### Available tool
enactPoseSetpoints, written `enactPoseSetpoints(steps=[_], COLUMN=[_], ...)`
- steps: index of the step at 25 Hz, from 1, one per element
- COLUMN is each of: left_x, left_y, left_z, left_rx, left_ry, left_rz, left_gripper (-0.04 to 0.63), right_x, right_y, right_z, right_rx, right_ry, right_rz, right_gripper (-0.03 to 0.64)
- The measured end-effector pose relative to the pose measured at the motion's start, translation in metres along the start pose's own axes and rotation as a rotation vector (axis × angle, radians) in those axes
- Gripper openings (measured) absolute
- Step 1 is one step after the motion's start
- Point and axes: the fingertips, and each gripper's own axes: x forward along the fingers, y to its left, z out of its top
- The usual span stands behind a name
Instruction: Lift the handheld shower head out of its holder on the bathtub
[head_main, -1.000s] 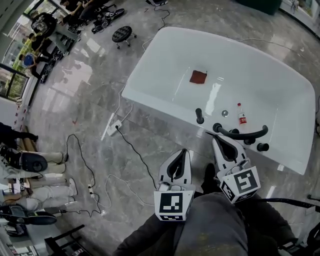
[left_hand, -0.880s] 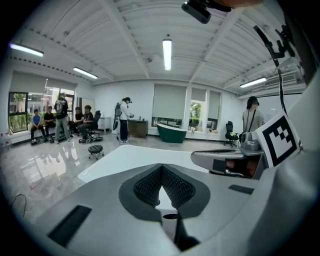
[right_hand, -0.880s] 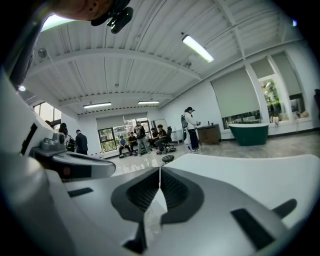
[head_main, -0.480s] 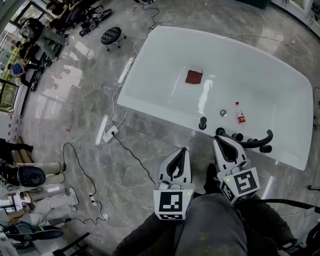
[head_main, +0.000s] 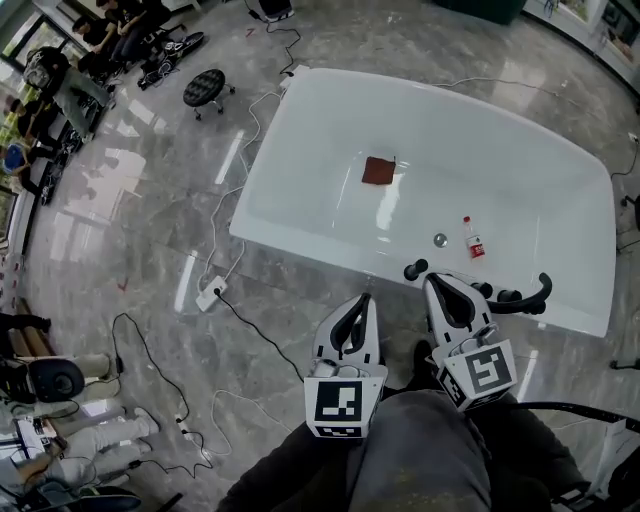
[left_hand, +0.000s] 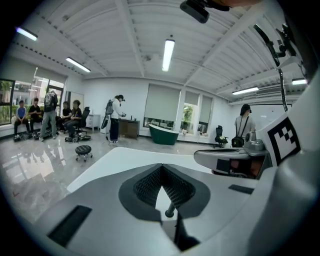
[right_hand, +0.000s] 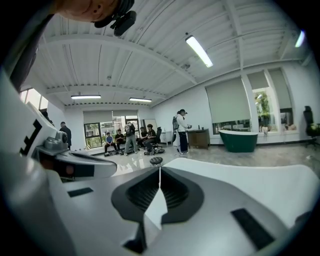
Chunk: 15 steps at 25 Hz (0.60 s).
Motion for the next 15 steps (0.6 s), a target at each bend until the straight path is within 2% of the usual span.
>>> enactPoseSetpoints(steps=[5,10,15], left_x=[0.006,0.016,0.031], left_y=[0.019,0.015,0.015], left_z=[0.0,0.004,0.009], left_rx=[-0.001,0.001,0.023], left_ry=[0.009,0.033,0.053], left_rz=[-0.039,-0.067,-0.062], left_gripper=[0.003,0.003,0.003], right_x=[0.009,0.015,0.029], right_y=[0.004,-0.004,-0.019], right_z=[0.002,0.008,0.003], right_rx=[-0.027,-0.026,0.008], right_ry=[0.002,0.003,0.011], right_rz=[-0.055,-0.08,-0.081], right_gripper=[0.005,0.005,0.005])
